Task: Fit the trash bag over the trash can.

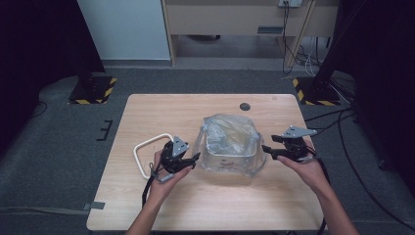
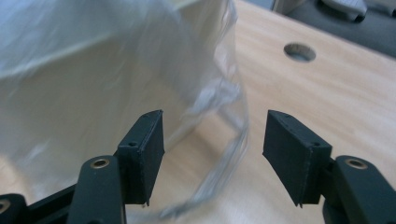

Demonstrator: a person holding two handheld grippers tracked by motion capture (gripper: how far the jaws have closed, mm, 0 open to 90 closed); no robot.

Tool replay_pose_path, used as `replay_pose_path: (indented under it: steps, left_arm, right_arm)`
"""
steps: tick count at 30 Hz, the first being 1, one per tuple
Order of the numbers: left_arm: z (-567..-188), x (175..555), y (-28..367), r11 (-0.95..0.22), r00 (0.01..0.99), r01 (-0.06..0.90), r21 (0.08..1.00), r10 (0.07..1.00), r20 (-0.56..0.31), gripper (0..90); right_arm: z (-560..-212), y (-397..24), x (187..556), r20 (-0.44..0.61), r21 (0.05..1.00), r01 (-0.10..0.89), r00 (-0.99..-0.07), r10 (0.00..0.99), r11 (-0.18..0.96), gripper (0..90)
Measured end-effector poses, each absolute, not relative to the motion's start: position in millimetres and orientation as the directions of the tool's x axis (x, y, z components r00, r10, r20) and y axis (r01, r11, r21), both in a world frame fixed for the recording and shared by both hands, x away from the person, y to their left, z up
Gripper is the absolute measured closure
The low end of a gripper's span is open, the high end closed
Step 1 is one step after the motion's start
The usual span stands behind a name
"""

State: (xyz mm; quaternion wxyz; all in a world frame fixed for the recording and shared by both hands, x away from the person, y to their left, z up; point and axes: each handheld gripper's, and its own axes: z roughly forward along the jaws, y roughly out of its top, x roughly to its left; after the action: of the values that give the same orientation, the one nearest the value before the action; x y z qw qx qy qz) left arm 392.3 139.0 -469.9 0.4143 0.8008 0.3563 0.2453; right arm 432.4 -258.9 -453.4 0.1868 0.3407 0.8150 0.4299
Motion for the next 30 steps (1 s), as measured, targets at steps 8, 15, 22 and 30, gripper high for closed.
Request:
replay_pose_path:
  steps: [8, 15, 22, 30]
  left_arm:
    - [-453.6, 390.9, 136.6, -0.413, 0.642, 0.335, 0.847, 0.758, 0.116, 35.9]
    - [-446.5, 393.6, 135.8, -0.409, 0.646, 0.32, 0.855, 0.754, 0.119, 34.2]
    - [-433.5, 404.2, 135.5, -0.389, 0.635, 0.305, 0.869, 0.763, 0.118, 32.5]
    - [-424.5, 416.7, 127.9, -0.35, 0.635, 0.297, 0.889, 0.767, 0.09, 32.5]
  right_arm:
    - [-457.4, -245.2, 457.2, -0.016, 0.811, 0.384, -0.74, 0.672, 0.442, 47.7]
    - [-461.6, -237.7, 465.8, -0.056, 0.787, 0.367, -0.757, 0.651, 0.495, 58.0]
    - [-463.9, -228.3, 468.3, -0.109, 0.768, 0.33, -0.777, 0.62, 0.548, 80.1]
    - [-464.8, -225.3, 468.3, -0.124, 0.76, 0.329, -0.774, 0.621, 0.561, 90.0]
